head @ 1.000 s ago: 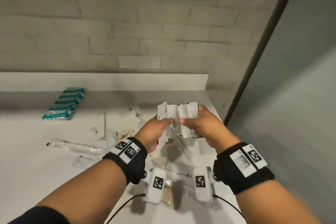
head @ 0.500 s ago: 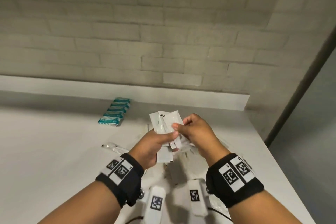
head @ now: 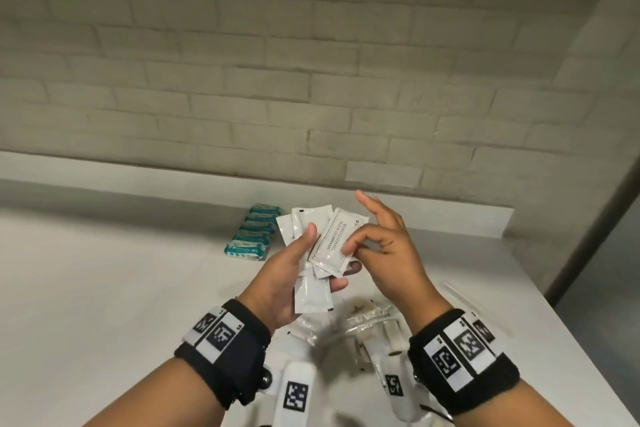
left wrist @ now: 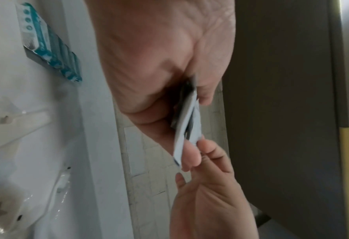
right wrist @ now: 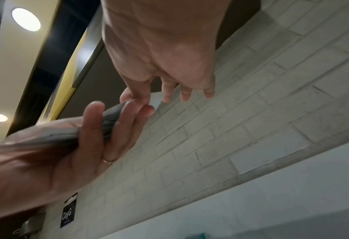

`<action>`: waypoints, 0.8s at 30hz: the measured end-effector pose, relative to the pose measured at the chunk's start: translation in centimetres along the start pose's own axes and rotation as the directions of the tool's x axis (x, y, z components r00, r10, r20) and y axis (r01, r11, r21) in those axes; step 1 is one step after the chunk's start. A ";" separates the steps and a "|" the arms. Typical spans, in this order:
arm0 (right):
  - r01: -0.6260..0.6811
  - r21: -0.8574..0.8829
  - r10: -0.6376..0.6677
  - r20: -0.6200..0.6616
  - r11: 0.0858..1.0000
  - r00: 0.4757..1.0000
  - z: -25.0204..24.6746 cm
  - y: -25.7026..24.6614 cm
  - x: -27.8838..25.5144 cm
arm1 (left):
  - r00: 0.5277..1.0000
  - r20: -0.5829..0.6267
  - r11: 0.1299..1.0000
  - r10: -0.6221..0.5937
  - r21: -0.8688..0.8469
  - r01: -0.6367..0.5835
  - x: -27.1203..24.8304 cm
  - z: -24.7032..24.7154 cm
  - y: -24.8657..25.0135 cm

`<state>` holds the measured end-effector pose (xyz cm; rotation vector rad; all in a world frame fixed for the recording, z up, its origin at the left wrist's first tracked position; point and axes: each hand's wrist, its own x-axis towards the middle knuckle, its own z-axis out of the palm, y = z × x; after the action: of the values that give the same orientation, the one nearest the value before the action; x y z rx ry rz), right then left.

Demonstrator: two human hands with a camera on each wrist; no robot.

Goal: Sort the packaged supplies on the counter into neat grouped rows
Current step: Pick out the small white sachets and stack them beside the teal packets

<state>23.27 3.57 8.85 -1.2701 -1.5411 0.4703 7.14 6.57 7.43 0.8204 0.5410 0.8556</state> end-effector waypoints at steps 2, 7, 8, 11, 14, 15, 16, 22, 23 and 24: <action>0.024 -0.053 -0.024 -0.005 0.998 1.000 0.3 0.3 0.1 | 0.998 0.024 0.996 0.053 0.077 -0.055 0.0 -0.4 0.1; -0.072 -0.049 0.068 -0.088 0.996 0.994 -0.2 0.1 0.2 | 0.987 -0.014 0.963 0.157 0.224 -0.150 0.5 -1.0 -0.4; -0.118 0.049 0.123 -0.120 0.992 0.985 -0.3 -0.1 0.3 | 0.984 -0.031 0.960 0.174 0.228 -0.163 0.6 -1.0 -0.4; -0.102 -0.022 0.100 -0.096 0.994 0.990 -0.8 -0.6 0.3 | 0.986 -0.031 0.949 0.164 0.277 -0.149 0.7 -1.1 -0.3; 0.021 -0.368 0.018 0.102 0.929 0.995 -0.8 -1.0 0.6 | 0.988 -0.014 0.915 0.156 0.380 -0.139 0.7 -1.1 0.0; 0.016 -0.382 0.034 0.124 0.924 0.992 -0.8 -0.9 0.7 | 0.985 -0.035 0.919 0.167 0.368 -0.143 0.8 -1.2 0.2; -0.037 -0.356 0.080 0.107 0.934 0.991 -0.6 -0.8 0.7 | 0.982 -0.060 0.929 0.176 0.339 -0.146 0.8 -1.3 0.3; -0.190 -0.372 0.243 0.101 0.909 0.965 0.2 -0.5 0.0 | 0.982 -0.075 0.954 0.172 0.263 -0.147 0.9 -1.8 0.3; -0.162 -0.421 0.244 0.147 0.892 0.959 0.3 -0.5 -0.1 | 0.984 -0.072 0.955 0.165 0.259 -0.142 1.0 -1.8 0.2; -0.163 -0.433 0.261 0.180 0.887 0.948 0.5 -0.5 0.0 | 0.985 -0.075 0.957 0.157 0.258 -0.132 1.0 -1.7 0.1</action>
<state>22.62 3.50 9.01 -1.7793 -1.7683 0.4601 6.44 8.14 6.43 1.0659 0.6901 0.9766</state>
